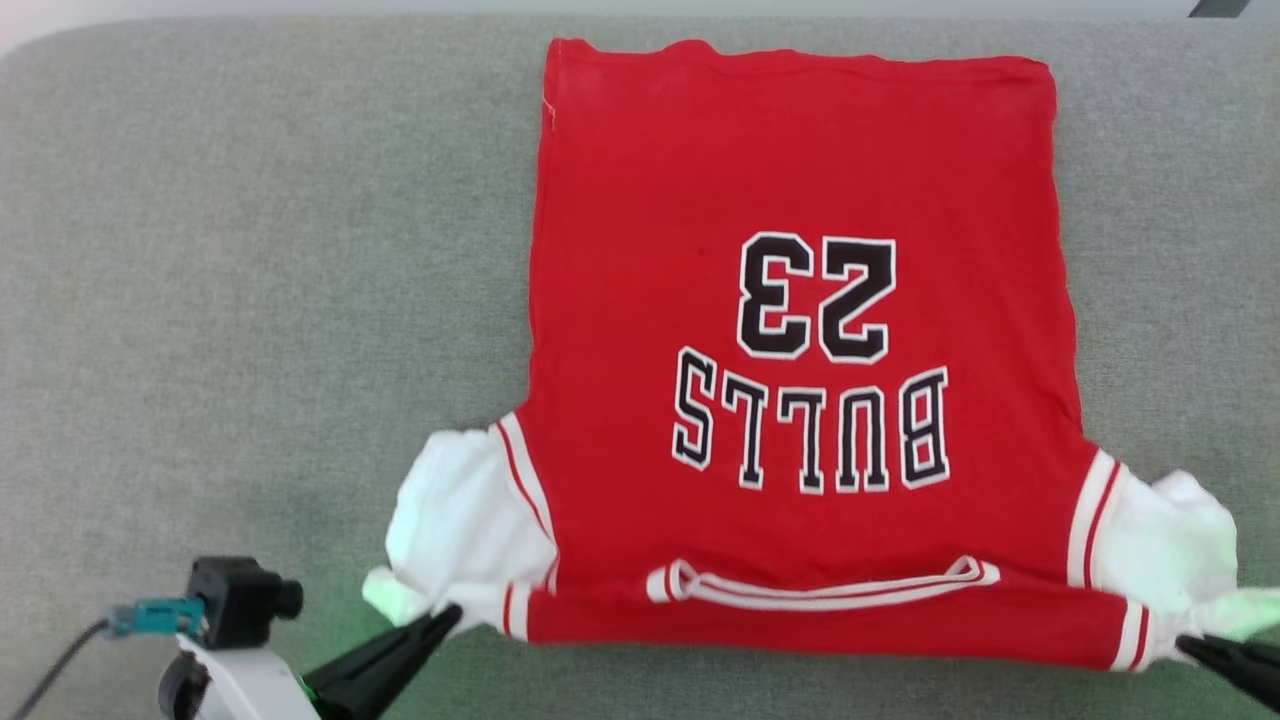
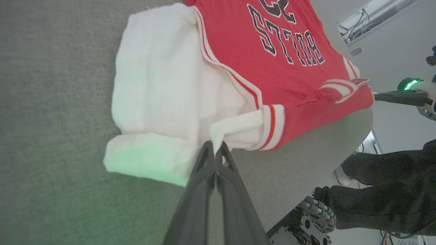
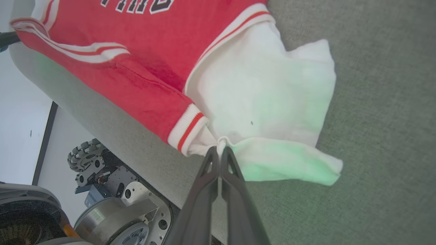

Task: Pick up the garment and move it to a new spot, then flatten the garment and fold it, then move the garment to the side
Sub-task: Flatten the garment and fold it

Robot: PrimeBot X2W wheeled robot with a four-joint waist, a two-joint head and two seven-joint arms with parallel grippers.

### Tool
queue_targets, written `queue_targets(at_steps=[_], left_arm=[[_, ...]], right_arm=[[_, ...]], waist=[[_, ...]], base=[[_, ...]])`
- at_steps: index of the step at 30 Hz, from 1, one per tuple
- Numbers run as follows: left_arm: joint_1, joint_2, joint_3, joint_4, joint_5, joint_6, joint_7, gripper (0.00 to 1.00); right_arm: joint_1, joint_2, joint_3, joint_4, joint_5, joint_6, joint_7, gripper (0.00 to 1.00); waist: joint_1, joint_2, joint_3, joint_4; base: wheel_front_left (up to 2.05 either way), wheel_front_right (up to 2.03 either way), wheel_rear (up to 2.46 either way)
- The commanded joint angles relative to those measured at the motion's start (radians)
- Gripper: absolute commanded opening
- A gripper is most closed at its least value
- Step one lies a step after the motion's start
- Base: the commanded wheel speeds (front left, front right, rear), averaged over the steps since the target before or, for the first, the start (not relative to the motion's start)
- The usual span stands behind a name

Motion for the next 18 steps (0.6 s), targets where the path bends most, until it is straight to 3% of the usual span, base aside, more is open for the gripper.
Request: queue_targets(at_steps=[1,6,12,18], left_arm=[[0.014,0.007,-0.005,-0.009,0.009,0.010,0.006,0.00],[0.011,-0.019,-0.013,-0.033,0.011,0.043,0.018,0.00],[-0.002,-0.091,-0.055,0.064,0.043,0.059,0.066,0.00],[0.002,-0.184,-0.076,0.186,0.059,0.035,0.061,0.00]], right_arm=[[0.016,-0.010,0.003,-0.007,0.000,-0.002,0.004,0.00],[0.035,0.015,-0.015,0.014,-0.037,-0.002,0.013,0.00],[0.044,0.161,-0.024,0.137,-0.119,-0.002,0.070,0.00],[0.080,0.290,-0.039,0.274,-0.198,-0.003,0.092,0.00]], waist=[[0.0000,0.0000,0.003,0.002],[0.0000,0.0000,0.002,0.007],[0.0000,0.0000,-0.004,0.006],[0.0000,0.0000,-0.001,0.014]], base=[[0.00,0.00,0.00],[0.00,0.00,0.00],[0.00,0.00,0.00],[0.00,0.00,0.00]])
